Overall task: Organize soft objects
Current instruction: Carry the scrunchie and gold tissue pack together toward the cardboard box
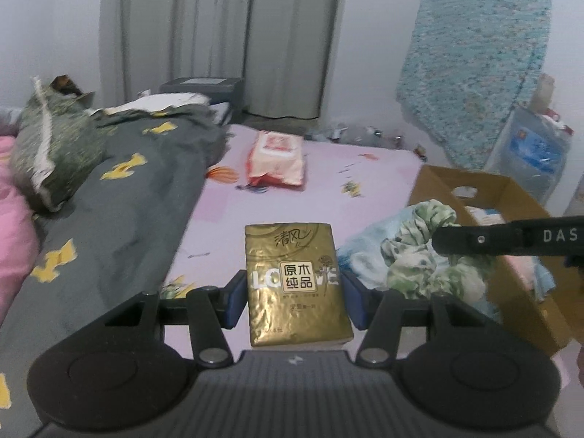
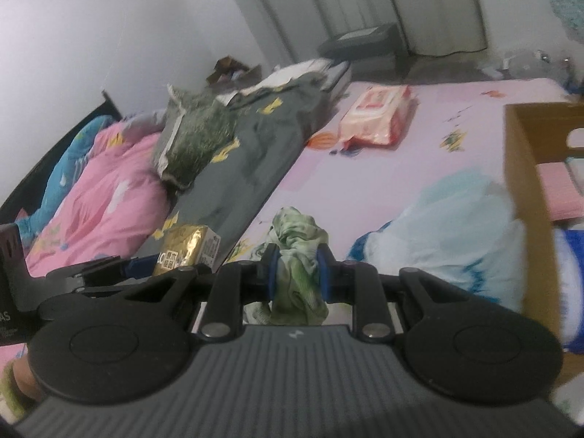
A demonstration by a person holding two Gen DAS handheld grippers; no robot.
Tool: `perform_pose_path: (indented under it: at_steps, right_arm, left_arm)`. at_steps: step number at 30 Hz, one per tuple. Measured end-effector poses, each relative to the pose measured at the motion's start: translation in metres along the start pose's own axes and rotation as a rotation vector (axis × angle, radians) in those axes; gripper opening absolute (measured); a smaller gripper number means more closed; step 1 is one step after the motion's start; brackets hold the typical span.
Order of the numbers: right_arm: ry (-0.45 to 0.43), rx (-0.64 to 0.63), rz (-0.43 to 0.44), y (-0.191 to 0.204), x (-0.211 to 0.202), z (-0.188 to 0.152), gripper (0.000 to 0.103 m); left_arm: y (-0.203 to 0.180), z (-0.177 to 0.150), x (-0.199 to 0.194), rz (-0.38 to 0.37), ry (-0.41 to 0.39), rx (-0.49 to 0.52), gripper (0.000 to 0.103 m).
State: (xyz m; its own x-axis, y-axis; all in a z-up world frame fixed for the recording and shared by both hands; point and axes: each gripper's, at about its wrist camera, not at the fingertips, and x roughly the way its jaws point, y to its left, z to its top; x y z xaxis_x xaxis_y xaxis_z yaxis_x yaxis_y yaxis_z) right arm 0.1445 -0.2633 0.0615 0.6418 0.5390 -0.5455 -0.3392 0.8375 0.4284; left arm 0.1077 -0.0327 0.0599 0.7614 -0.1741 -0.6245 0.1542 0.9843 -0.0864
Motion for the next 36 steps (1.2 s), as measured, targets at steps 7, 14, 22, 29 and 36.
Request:
perform_pose_path:
  at_steps: [7,14,22,29,36]
  right_arm:
    - [-0.093,0.039,-0.067,-0.030,-0.046,0.004,0.021]
    - [-0.160,0.098,-0.141,-0.068,-0.093,-0.004,0.021]
    - [-0.230,0.161,-0.219,-0.108,-0.144,-0.017,0.021]
    - [-0.280,0.215,-0.291,-0.149,-0.185,-0.030,0.021]
    - [-0.303,0.261,-0.357,-0.189,-0.212,-0.047,0.021]
  left_arm:
    - [-0.042,0.018,0.005,-0.071,-0.016,0.065,0.055]
    - [-0.087,0.028,0.017,-0.154,-0.004,0.112,0.055]
    - [-0.149,0.035,0.033,-0.257,0.024,0.173,0.055]
    - [-0.204,0.036,0.049,-0.348,0.081,0.211,0.055]
    - [-0.247,0.039,0.071,-0.402,0.134,0.248,0.055]
